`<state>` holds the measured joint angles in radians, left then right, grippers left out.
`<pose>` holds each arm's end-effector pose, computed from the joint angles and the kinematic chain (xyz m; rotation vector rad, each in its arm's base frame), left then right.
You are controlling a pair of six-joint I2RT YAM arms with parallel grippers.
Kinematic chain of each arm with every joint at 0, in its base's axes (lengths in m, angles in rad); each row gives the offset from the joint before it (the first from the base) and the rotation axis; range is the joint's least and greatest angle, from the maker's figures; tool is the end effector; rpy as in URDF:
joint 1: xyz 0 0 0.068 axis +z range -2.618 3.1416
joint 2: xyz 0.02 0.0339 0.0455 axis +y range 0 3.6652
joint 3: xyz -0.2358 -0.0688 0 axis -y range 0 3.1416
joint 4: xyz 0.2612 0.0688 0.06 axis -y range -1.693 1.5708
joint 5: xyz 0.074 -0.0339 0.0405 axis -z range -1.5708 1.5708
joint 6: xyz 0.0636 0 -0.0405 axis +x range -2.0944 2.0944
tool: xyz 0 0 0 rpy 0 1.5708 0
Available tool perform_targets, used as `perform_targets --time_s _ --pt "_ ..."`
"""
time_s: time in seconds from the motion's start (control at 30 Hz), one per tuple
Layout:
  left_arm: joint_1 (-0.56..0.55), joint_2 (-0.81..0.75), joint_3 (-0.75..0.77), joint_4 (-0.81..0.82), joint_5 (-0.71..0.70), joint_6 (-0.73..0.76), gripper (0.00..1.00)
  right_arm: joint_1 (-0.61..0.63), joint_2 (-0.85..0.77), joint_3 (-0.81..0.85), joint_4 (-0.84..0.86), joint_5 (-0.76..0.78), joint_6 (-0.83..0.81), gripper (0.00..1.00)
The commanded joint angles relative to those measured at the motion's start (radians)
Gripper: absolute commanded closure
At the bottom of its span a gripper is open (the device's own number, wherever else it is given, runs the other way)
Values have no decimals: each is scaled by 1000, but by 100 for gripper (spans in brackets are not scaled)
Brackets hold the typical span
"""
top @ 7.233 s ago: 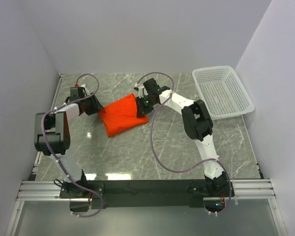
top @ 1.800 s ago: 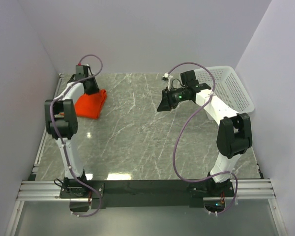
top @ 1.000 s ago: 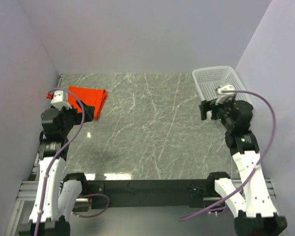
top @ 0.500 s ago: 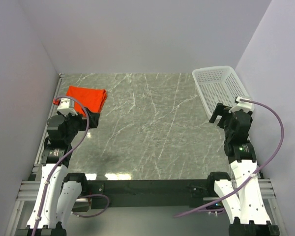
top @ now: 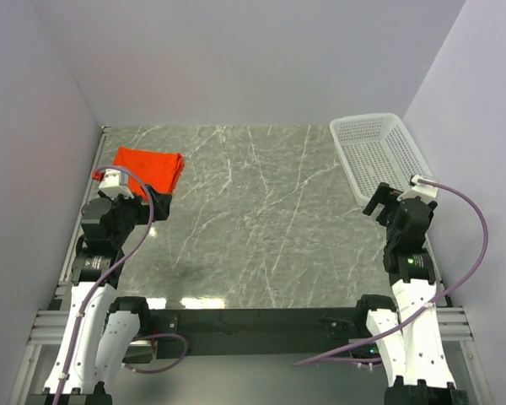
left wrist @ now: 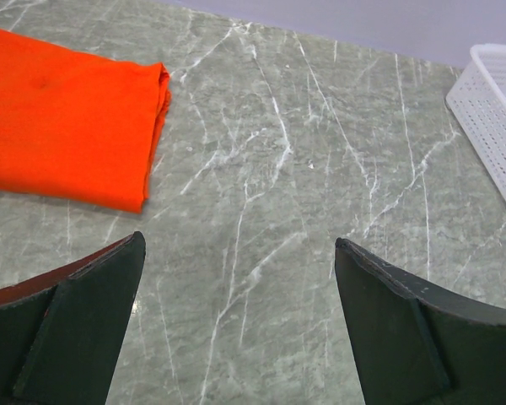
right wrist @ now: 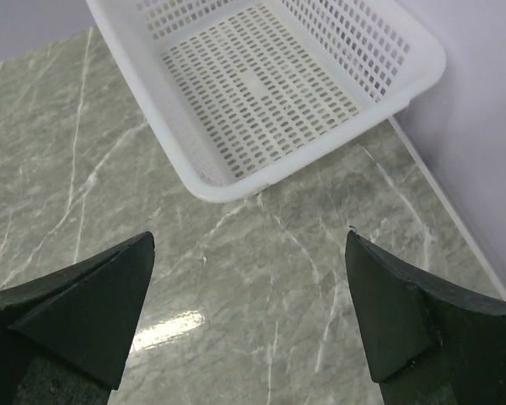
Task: Fold and stack the t-shirts
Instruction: Neatly place the folded tshirt to the corner
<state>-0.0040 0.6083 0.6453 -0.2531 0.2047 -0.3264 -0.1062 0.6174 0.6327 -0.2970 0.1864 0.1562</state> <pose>0.2183 -0.0138 0.2887 -0.1418 1.7962 -0.4194 0.2166 -0.0349 0.2761 0.3699 1.8124 -0.1377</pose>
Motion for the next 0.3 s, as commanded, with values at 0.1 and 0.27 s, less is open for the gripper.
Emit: perform_targets --time_s 0.1,0.27 --pt "-13 -7 10 26 -8 13 1 -20 -25 -10 61 11 26 0" --pt "-14 -5 8 23 -14 13 1 -20 -15 2 55 2 2 0"
